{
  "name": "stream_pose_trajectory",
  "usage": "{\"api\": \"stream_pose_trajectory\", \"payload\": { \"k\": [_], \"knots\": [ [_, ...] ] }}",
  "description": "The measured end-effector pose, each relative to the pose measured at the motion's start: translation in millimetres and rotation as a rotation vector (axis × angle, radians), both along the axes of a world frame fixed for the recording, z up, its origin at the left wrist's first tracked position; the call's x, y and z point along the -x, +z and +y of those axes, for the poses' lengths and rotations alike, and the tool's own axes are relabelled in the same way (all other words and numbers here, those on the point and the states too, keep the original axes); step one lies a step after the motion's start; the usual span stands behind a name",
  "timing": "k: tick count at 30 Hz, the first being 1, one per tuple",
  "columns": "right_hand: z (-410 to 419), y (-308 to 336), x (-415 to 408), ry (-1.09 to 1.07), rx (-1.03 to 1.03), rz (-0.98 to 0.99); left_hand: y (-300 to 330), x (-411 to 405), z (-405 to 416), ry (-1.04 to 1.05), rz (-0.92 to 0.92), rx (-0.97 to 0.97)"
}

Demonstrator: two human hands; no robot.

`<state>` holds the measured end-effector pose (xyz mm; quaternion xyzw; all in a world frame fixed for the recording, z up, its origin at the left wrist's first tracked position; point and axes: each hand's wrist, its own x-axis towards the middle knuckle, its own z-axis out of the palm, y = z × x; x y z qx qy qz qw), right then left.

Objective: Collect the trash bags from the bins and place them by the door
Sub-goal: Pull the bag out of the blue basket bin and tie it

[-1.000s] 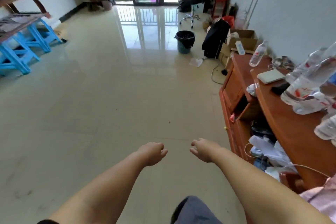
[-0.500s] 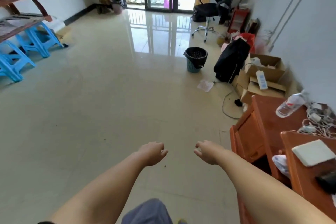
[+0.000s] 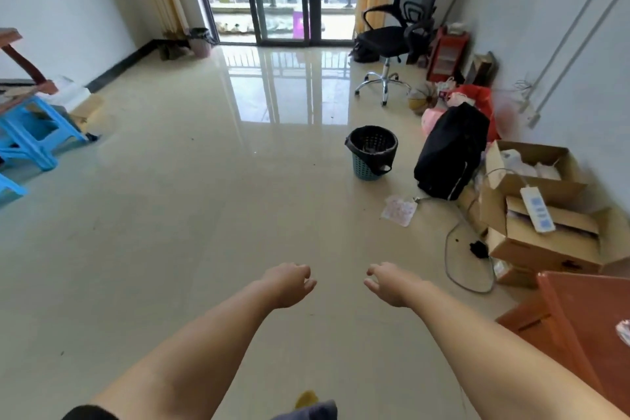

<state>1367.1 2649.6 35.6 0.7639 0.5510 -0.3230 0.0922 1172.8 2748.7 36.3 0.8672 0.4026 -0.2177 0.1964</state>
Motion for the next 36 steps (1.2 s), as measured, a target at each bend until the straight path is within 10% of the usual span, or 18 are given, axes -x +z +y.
{"api": "stream_pose_trajectory", "payload": {
  "k": [22, 36],
  "knots": [
    [415, -37, -313, -0.023, 0.097, -0.064, -23, -299, 429, -0.035, -0.041, 0.110],
    [585, -165, -402, -0.541, 0.161, 0.216, -142, -424, 656, -0.210, 0.046, 0.230]
  ]
}}
